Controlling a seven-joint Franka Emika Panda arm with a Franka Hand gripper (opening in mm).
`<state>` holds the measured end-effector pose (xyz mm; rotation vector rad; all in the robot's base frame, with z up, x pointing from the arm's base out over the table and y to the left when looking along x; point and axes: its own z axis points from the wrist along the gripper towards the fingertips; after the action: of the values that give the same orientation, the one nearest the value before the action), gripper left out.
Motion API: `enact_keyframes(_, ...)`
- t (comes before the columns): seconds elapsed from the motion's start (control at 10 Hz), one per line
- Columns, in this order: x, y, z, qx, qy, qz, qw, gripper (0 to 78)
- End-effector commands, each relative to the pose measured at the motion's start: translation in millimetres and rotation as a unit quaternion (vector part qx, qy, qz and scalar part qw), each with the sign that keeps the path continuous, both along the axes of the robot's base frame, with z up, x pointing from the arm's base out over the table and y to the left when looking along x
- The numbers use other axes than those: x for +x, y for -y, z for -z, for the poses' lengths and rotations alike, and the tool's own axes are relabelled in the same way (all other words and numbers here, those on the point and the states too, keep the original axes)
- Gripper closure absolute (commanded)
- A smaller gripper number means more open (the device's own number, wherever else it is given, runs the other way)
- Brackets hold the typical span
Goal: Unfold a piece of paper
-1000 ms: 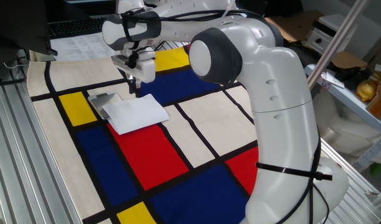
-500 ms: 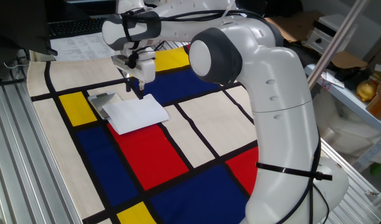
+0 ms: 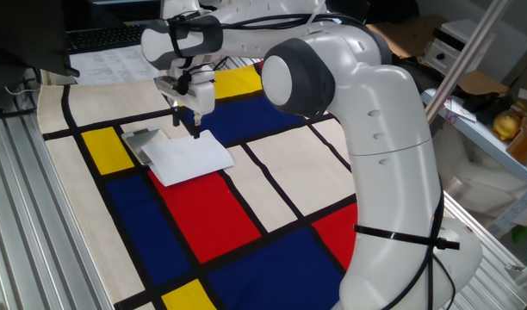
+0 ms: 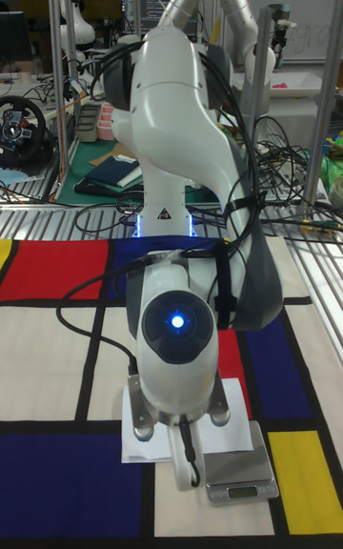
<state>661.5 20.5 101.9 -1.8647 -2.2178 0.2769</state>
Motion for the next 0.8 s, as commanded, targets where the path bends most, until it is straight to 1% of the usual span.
enact_keyframes(0.1, 6.8, -3.1, 37.0, -0.001, 0.035, 0.04, 0.9986, 0.1)
enact_keyframes(0.4, 7.2, -3.1, 36.8, -0.007, 0.035, 0.049, 0.9982, 0.1)
enact_keyframes(0.5, 7.2, -3.2, 36.0, -0.02, 0.035, 0.055, 0.9977, 0.1)
enact_keyframes(0.6, 7.0, -3.3, 34.5, -0.028, 0.034, 0.058, 0.9974, 0.1)
enact_keyframes(0.7, 6.6, -3.2, 31.8, -0.029, 0.032, 0.059, 0.9973, 0.1)
enact_keyframes(0.8, 6.2, -3.0, 27.7, -0.03, 0.027, 0.059, 0.9974, 0.1)
